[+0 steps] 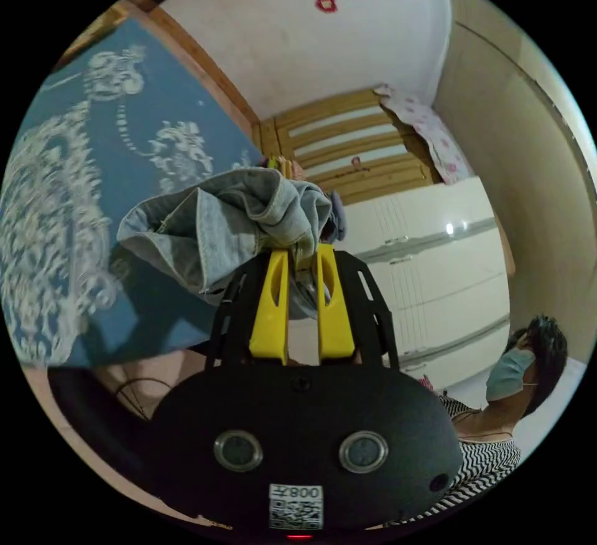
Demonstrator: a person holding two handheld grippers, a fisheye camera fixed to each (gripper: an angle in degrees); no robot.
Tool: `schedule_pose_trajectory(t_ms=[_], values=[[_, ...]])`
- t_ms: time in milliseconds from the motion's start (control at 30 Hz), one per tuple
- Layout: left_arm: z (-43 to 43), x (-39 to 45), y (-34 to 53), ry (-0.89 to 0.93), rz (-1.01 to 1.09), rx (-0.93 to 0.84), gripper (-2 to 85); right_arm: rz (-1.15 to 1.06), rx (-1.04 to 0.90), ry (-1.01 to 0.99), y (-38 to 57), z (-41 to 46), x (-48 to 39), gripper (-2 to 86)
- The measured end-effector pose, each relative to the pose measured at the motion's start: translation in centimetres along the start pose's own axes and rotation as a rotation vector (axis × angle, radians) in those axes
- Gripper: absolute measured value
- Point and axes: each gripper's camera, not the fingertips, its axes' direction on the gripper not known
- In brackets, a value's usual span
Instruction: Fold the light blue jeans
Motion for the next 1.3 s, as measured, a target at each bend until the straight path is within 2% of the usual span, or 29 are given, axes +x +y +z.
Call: schedule_pose_trajectory(t_ms=[267, 400, 467, 533, 667, 700, 767, 900, 1000, 1167, 1300], values=[[34.9, 13.7, -12.6, 0.284, 0.314, -0.246, 7.6, -0.369, 0.304, 0.223, -1.8, -24.1, -14.1, -0.1], [49.2, 16.0, -14.7, 0.347, 0.350, -0.366, 7.6, -0.471, 0.458, 0.380, 0.2, -34.7, -18.2, -0.1], [58.3, 14.9, -14.8, 0.302, 0.354, -0.456, 7.7, -0.444, 0.507, 0.427, 1.3, -38.7, -17.4, 0.0], [64.8, 12.5, -14.3, 0.231, 0.303, -0.535, 7.8, -0.318, 0.562, 0.475, 3.0, -43.3, -13.7, 0.2], [76.9, 5.8, -12.6, -0.112, 0.230, -0.753, 7.9, 0.035, 0.600, 0.527, 5.6, -48.9, -4.4, 0.7], [77.7, 5.4, -12.6, -0.098, 0.235, -0.742, 7.9, 0.128, 0.607, 0.483, 6.6, -50.0, -1.8, 1.0], [80.5, 4.3, -13.3, 0.016, 0.200, -0.718, 8.1, 0.114, 0.647, 0.374, 7.8, -51.3, -0.2, 1.5], [84.7, 4.4, -14.0, 0.005, 0.255, -0.727, 8.8, 0.080, 0.678, 0.320, 8.9, -54.2, -0.1, 3.3], [87.2, 4.4, -14.0, 0.028, 0.255, -0.690, 9.2, 0.078, 0.691, 0.324, 9.8, -56.0, -0.6, 4.9], [88.3, 4.3, -13.2, -0.041, 0.266, -0.530, 6.6, 0.082, 0.713, 0.325, 12.0, -58.8, -1.8, 6.0], [90.4, 6.6, -12.9, 0.047, 0.328, -0.438, 2.6, 0.083, 0.834, 0.352, 15.1, -61.2, -4.0, 3.3]])
